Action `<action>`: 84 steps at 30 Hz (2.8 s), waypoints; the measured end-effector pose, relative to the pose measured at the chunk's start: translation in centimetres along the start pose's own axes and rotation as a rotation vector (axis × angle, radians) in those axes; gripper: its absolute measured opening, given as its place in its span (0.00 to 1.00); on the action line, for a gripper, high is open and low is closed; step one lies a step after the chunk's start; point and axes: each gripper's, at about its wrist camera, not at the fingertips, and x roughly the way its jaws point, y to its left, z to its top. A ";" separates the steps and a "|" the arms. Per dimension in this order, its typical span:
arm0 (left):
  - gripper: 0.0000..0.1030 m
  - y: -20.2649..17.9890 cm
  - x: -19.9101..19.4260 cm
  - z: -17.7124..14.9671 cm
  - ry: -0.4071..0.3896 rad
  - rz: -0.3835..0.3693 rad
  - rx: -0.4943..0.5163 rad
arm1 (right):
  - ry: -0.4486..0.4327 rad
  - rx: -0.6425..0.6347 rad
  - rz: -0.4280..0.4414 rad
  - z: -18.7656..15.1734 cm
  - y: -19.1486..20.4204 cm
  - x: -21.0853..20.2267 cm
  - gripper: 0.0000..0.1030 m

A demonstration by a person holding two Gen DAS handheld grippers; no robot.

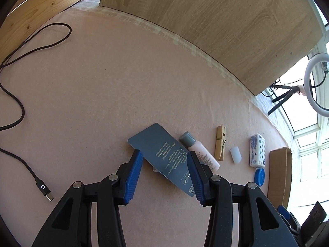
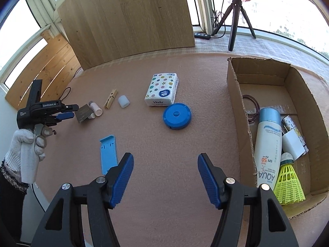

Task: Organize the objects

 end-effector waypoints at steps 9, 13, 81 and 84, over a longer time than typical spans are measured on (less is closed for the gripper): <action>0.24 -0.9 0.8 0.8 -0.032 0.005 0.006 | 0.017 0.000 -0.010 -0.2 -0.1 0.3 0.59; 0.14 -1.5 0.8 1.1 -0.039 0.000 0.021 | 0.027 0.000 -0.021 -0.3 -0.3 0.4 0.59; 0.72 -8.0 1.6 2.1 0.055 0.190 0.287 | 0.013 -0.003 0.000 -0.4 -1.2 -0.3 0.59; 0.72 -6.4 0.7 1.9 0.042 0.154 0.241 | 0.001 -0.056 0.041 1.7 0.8 0.0 0.59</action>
